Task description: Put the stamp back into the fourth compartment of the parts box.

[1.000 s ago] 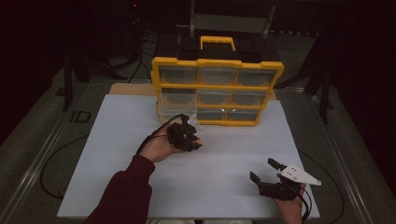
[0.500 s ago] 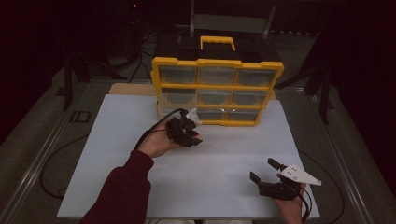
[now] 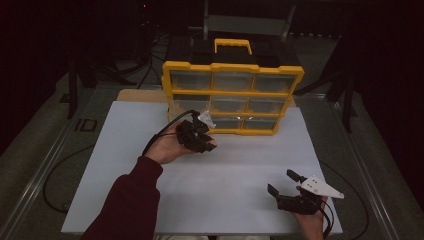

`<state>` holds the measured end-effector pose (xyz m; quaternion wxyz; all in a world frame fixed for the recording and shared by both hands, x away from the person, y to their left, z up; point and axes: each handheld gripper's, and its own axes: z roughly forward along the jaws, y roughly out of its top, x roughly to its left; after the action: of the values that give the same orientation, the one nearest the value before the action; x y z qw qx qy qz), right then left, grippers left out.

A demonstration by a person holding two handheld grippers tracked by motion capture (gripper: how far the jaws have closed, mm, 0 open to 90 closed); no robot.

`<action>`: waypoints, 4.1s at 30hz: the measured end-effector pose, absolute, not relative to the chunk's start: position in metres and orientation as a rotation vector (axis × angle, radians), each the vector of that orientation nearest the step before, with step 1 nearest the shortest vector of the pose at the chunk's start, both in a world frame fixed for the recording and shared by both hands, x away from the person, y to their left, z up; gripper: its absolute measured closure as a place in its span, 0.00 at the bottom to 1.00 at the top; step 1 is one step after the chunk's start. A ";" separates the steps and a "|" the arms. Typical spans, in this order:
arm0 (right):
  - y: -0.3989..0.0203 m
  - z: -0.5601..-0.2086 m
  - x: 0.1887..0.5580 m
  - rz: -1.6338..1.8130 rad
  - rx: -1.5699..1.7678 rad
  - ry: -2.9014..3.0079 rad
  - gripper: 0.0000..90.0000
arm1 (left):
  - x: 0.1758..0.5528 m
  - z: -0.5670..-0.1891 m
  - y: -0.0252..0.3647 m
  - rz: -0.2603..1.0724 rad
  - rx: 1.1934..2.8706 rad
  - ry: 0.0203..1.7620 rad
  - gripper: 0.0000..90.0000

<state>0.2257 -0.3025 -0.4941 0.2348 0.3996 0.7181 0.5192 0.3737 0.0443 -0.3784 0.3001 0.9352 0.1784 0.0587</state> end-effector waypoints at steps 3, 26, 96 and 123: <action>-0.302 -0.494 0.226 1.424 1.092 1.974 0.10 | 0.374 -0.374 0.044 0.163 2.487 0.462 0.74; -0.303 -0.495 0.226 1.427 1.093 1.977 0.10 | 0.383 -0.351 0.045 0.164 2.466 0.457 0.74; -0.303 -0.495 0.226 1.423 1.100 1.986 0.10 | 0.433 -0.312 0.072 0.311 2.428 0.674 0.74; -0.303 -0.495 0.225 1.419 1.100 1.988 0.10 | 0.437 -0.318 0.075 0.331 2.459 0.736 0.74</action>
<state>0.2251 -0.3030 -0.4953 0.2295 0.3996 0.7225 0.5155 0.4372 0.0748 -0.3176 0.2731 0.9140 0.2735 0.1230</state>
